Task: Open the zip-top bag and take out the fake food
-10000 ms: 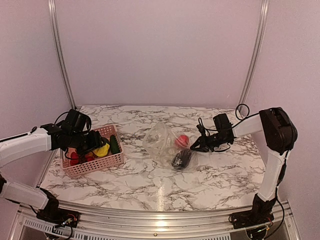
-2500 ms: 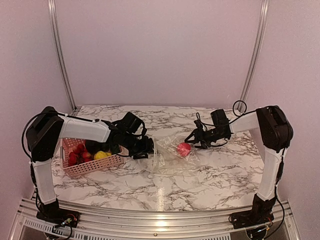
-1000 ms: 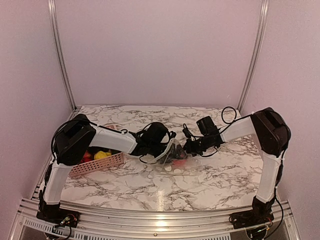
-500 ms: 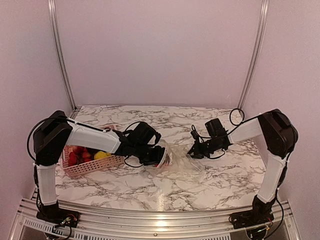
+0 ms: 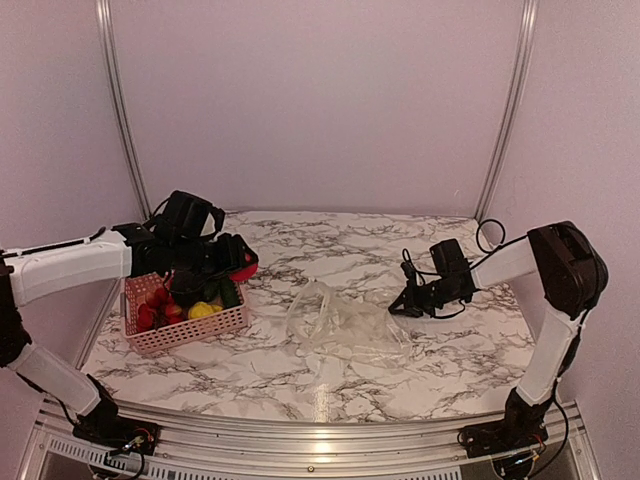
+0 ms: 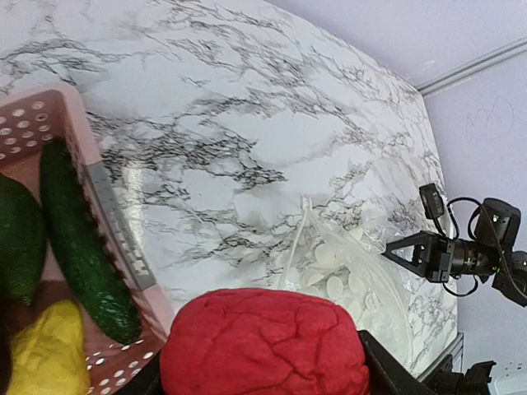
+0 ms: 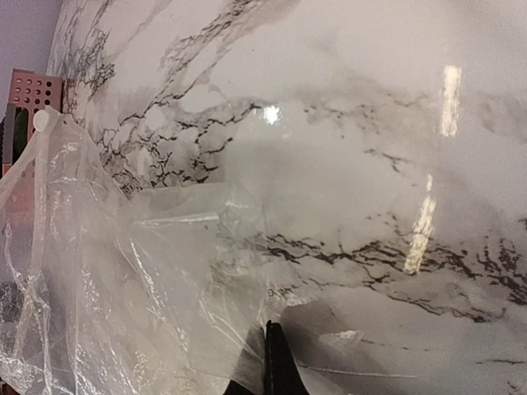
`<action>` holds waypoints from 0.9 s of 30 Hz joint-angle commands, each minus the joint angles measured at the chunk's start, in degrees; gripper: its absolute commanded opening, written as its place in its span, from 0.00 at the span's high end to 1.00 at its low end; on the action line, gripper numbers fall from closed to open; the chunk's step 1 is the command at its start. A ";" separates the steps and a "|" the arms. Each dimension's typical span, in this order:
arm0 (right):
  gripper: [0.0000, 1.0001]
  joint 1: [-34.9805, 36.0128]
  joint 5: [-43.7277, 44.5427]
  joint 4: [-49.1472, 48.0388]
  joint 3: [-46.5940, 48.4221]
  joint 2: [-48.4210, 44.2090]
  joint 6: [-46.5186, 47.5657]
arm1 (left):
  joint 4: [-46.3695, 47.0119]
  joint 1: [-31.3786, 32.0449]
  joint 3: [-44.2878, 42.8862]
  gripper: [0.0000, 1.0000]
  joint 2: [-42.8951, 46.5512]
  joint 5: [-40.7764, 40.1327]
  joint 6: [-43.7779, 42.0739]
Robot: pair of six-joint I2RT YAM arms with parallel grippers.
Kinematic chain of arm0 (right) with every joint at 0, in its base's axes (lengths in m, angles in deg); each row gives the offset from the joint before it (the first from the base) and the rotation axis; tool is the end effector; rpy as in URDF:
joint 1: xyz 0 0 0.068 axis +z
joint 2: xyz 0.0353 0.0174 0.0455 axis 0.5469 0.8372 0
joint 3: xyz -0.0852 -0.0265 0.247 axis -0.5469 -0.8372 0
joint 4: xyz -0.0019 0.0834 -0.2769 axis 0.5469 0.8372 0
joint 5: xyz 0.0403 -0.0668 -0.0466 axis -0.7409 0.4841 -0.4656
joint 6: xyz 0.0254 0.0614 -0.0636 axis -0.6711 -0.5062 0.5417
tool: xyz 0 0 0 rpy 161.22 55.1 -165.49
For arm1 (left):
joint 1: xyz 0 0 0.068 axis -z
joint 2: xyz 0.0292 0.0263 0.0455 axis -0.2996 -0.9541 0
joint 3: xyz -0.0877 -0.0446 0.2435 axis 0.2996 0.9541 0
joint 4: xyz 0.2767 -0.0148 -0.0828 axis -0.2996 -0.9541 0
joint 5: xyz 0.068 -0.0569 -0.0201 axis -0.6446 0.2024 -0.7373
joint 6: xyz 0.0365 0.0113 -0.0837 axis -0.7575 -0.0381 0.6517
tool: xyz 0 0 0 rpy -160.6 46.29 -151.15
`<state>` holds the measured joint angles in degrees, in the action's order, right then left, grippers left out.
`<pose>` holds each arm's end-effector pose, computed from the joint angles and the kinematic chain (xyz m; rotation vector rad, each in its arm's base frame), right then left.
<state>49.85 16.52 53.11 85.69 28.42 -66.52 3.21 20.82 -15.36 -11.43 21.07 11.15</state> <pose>0.3401 0.1523 0.0487 -0.1019 2.6434 1.0539 0.3090 -0.2545 0.2116 -0.0218 2.3323 -0.8691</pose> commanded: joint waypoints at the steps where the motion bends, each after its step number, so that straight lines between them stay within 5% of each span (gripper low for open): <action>1: 1.00 -0.30 0.15 0.42 -0.39 -0.85 -0.36 | -14.12 -6.33 0.85 0.35 8.76 -6.78 -1.92; 7: 1.00 -0.34 0.24 0.34 -0.14 -1.45 -0.22 | -26.17 -20.00 4.13 0.29 17.70 -12.27 -2.98; 12: 1.00 -0.34 -0.20 0.42 0.11 -1.94 0.04 | -26.74 -28.71 7.95 0.27 17.70 -11.24 -5.27; 21: 1.00 -0.34 -0.99 0.83 1.12 -4.42 -0.09 | -24.10 -31.93 6.19 0.08 9.46 -13.14 -8.05; 27: 1.00 -0.34 -1.50 1.28 2.49 -6.31 -0.16 | -21.22 -30.85 1.87 0.01 14.07 -8.35 -11.90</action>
<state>49.76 15.75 53.48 85.74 24.24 -66.47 -19.80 -10.85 -8.92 -1.14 10.10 3.02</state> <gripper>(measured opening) 0.005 0.983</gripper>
